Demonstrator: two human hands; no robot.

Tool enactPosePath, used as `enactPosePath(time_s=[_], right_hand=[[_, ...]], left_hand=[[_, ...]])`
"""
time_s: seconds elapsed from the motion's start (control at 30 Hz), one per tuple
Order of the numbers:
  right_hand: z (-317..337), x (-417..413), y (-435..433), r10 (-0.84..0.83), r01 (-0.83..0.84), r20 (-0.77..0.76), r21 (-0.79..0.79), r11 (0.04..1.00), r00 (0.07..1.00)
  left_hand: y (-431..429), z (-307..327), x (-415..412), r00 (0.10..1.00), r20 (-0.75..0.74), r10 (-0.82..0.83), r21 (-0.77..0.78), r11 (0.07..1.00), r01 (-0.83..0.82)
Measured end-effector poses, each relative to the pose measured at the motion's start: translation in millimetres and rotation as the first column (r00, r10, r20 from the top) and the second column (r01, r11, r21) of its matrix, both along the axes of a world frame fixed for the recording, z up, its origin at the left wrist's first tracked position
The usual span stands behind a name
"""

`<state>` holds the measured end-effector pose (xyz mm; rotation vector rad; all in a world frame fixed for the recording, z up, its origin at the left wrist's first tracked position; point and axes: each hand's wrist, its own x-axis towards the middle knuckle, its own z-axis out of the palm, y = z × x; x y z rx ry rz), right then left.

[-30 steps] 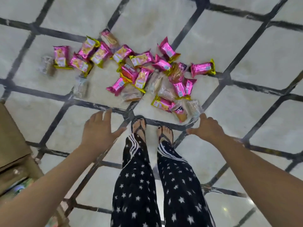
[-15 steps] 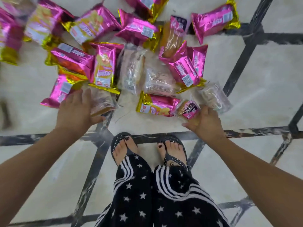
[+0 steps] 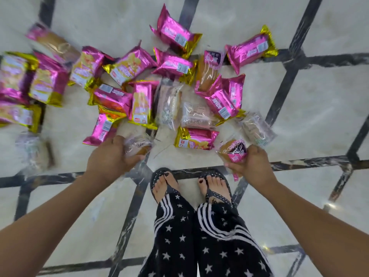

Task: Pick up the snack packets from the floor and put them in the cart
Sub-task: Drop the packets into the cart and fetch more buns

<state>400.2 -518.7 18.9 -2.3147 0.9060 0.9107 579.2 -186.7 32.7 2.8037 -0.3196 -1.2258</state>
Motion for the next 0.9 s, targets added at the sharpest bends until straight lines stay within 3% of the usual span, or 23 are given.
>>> enactPosePath(time_s=[0.2, 0.4, 0.57, 0.77, 0.9], right_hand=[[153.1, 45.7, -0.2, -0.253, 0.249, -0.001, 0.16, 0.955, 0.968], [346.6, 81.3, -14.3, -0.31, 0.295, 0.003, 0.303, 0.906, 0.951], [479.5, 59.3, -31.1, -0.444, 0.398, 0.017, 0.412, 0.819, 0.896], [578.7, -20.3, -46.1, -0.633, 0.55, 0.045, 0.451, 0.703, 0.772], [616.5, -79.9, -27.4, -0.778, 0.667, 0.075, 0.468, 0.58, 0.623]], left_hand=[[-30.4, 167.1, 20.3, 0.987, -0.04, 0.158, -0.098, 0.982, -0.161], [-76.9, 349.4, 29.7, 0.978, 0.024, 0.208, -0.206, 0.958, -0.199], [-127.9, 479.2, 10.2, 0.972, 0.026, 0.235, -0.313, 0.925, -0.215], [-173.7, 572.3, -57.4, 0.972, -0.079, 0.223, -0.445, 0.864, -0.235], [-182.1, 595.6, -98.7, 0.973, -0.167, 0.157, -0.444, 0.87, -0.217]])
